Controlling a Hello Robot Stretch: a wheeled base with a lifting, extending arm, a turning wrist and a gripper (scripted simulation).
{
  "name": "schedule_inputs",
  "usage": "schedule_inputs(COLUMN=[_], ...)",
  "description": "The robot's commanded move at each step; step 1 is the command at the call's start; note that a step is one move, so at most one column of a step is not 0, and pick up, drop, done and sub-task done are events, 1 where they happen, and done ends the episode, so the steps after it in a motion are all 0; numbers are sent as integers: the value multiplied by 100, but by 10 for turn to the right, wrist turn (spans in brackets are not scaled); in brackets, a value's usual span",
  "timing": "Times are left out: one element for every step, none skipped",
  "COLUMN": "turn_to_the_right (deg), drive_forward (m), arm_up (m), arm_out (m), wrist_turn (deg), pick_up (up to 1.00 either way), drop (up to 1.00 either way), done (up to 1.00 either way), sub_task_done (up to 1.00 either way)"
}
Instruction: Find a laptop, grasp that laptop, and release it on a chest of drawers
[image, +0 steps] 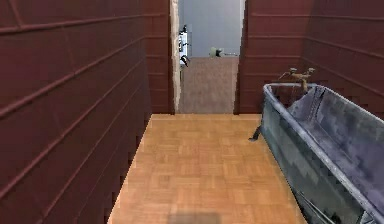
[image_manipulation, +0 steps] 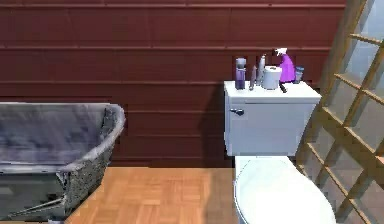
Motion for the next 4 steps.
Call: schedule_inputs(turn_to_the_right=[0,0,30,300], drive_forward=[100,100,0,0], arm_up=[0,0,0,0], arm_out=[0,0,0,0], wrist_turn=[0,0,0,0], pick_up=[0,0,0,0], drop=[0,0,0,0], done=[0,0,0,0], sub_task_done=[0,0,0,0])
